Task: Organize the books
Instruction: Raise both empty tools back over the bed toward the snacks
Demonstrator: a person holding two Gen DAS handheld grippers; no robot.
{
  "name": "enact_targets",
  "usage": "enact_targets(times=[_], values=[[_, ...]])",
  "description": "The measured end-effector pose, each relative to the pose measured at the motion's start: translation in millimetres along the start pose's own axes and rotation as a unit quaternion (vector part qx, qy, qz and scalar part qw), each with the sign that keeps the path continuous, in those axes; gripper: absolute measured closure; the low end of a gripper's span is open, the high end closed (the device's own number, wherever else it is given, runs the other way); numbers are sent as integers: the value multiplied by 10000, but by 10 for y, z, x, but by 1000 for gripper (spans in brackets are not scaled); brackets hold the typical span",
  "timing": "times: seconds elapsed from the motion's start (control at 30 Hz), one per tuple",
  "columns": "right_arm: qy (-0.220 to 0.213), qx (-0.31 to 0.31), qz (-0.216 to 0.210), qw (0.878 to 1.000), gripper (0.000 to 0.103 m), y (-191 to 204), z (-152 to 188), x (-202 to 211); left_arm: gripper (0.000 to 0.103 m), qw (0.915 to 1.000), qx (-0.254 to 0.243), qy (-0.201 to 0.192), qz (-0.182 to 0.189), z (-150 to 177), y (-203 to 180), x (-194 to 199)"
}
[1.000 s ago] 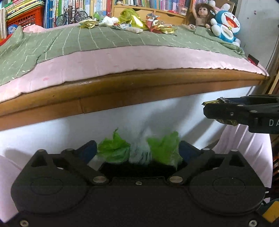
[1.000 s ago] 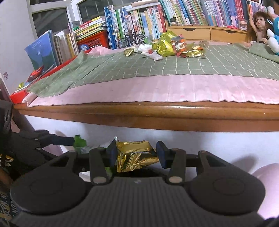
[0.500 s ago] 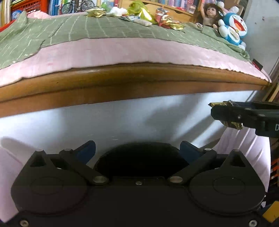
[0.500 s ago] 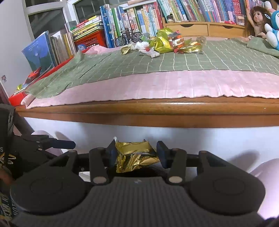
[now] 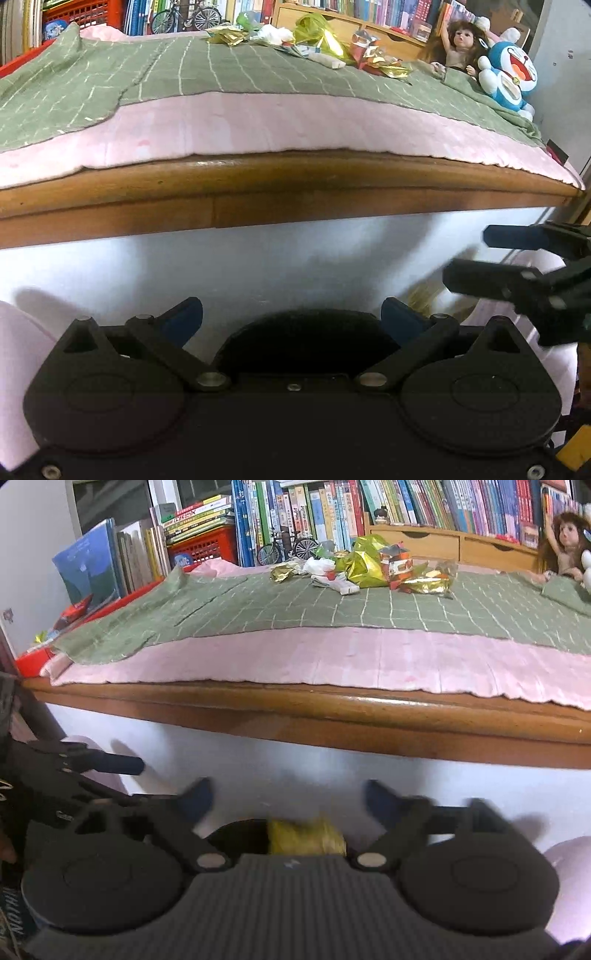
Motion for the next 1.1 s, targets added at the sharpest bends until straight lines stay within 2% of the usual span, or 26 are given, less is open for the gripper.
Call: enact_targets(times=[0.27, 0.57, 0.83, 1.1], values=[[77, -85, 16, 9999, 0, -27, 2, -27, 0, 9999, 84, -8, -72, -6, 40, -2], [87, -219, 70, 9997, 0, -100, -15, -10, 0, 9999, 105, -14, 52, -59, 29, 3], [-426, 24, 157, 9990, 0, -168, -347, 150, 0, 9990, -82, -266, 360, -318, -39, 185], [-1147, 86, 476, 9922, 0, -462, -900, 254, 0, 9940, -172, -971, 481, -862, -26, 438]])
Point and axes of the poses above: each gripper's, at about its wrist camera, not at the fingertips, and x roughly against the way its jaws point, y to its left, z to its underside, the point moved 3 cm from there along -x, roughly the way its jaws point, and after that the axes turned 6 degrees about x, right-handed, at the moved point
